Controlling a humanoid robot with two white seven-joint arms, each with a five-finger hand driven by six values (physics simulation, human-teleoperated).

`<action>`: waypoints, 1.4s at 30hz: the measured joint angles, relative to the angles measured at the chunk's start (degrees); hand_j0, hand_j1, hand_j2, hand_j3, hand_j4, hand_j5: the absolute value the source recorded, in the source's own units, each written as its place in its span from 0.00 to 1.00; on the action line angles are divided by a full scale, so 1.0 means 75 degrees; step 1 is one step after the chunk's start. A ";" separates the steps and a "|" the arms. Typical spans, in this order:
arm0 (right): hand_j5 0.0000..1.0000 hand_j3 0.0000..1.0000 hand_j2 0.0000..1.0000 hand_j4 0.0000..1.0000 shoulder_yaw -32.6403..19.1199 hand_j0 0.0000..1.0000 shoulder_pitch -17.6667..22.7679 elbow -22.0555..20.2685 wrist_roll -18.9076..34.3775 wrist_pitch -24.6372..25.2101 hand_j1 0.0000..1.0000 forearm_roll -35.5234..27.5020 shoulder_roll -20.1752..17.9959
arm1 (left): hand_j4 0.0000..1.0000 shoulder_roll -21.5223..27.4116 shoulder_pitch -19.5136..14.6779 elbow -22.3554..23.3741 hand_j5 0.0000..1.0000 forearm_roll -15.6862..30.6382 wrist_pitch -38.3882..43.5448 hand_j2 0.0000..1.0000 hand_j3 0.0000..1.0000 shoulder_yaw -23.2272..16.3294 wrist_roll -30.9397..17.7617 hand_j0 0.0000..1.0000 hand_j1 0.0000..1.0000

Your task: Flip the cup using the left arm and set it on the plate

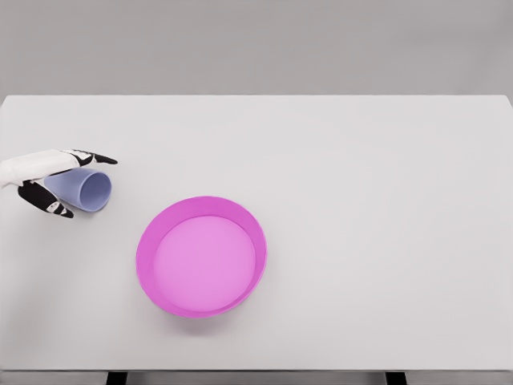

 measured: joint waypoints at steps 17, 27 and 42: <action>1.00 1.00 1.00 1.00 0.0000 1.00 0.0000 0.0000 0.0000 0.0000 1.00 0.0000 0.0000 | 0.63 0.0006 0.0012 -0.0061 0.63 0.0323 0.0712 0.63 0.63 -0.0248 -0.0118 0.63 0.63; 1.00 1.00 1.00 1.00 0.0001 1.00 0.0000 0.0000 0.0000 0.0000 1.00 0.0000 0.0000 | 0.57 0.0500 0.0117 -0.1333 0.57 0.1157 0.0663 0.57 0.57 -0.0266 -0.0220 0.57 0.57; 1.00 1.00 1.00 1.00 0.0000 1.00 0.0000 0.0000 0.0000 0.0000 1.00 0.0000 0.0000 | 0.56 0.1559 0.0363 -0.4357 0.56 0.4122 0.1026 0.56 0.56 -0.0199 -0.0219 0.56 0.56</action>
